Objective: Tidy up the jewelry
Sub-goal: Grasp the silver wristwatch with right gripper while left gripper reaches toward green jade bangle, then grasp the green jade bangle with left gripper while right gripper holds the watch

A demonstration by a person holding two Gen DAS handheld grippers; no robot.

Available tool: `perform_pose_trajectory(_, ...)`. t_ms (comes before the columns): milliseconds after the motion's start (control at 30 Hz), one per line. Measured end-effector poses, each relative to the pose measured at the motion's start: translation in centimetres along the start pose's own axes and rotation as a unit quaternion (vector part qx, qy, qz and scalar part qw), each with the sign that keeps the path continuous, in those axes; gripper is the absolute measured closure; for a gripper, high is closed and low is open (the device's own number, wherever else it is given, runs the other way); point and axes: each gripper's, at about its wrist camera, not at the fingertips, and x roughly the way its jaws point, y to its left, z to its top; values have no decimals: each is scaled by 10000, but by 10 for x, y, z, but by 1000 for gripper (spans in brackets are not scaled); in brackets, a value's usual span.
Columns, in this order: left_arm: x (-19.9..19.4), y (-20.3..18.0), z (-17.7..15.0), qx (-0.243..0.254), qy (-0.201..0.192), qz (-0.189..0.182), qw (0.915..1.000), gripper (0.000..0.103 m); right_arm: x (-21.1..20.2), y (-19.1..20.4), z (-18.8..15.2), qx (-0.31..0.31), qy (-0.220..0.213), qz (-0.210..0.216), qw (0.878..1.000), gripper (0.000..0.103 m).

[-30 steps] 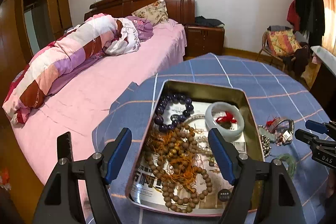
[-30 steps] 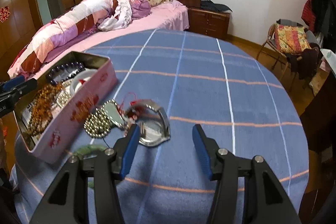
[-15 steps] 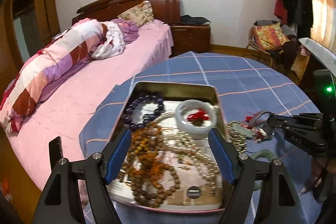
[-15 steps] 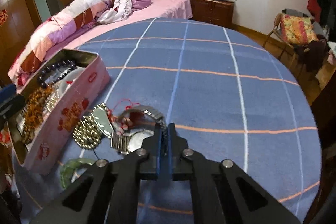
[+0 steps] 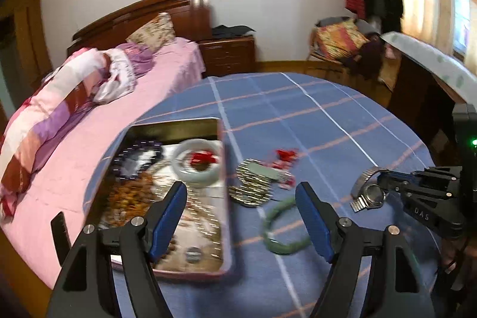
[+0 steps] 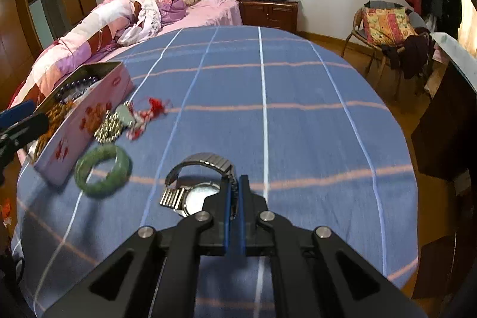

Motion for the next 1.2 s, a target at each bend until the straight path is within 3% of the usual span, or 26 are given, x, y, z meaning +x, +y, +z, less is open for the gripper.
perform_pose_trajectory(500, 35, -47, -19, 375, 586, -400, 9968, 29, -3, 1, -11, 16, -136, 89, 9999, 97)
perform_pose_trajectory(533, 36, -48, -20, 388, 608, -432, 9965, 32, -2, 1, -11, 14, -142, 85, 9999, 97)
perform_pose_trajectory(600, 41, -51, -21, 422, 719, -494, 9953, 47, -4, 1, -13, 19, -144, 83, 9999, 97)
perform_pose_trajectory(767, 56, -56, -24, 424, 1090, -719, 9905, 60, -5, 3, -14, 9, -160, 50, 9999, 97)
perform_pose_trajectory(833, 58, -56, -23, 387, 1111, -866, 9893, 73, -5, 2, -14, 19, -165, 44, 9999, 97)
perform_pose_trajectory(867, 58, -57, -23, 396, 1107, -879, 9892, 93, -5, 2, -14, 20, -170, 42, 9998, 97)
perform_pose_trajectory(900, 57, -59, -23, 426, 1107, -912, 9887, 97, -5, 2, -14, 17, -178, 47, 9998, 97)
perform_pose_trajectory(1200, 26, -59, -15, 567, 518, -820, 9937, 97, -12, 9, -13, -28, -319, 167, 9993, 97)
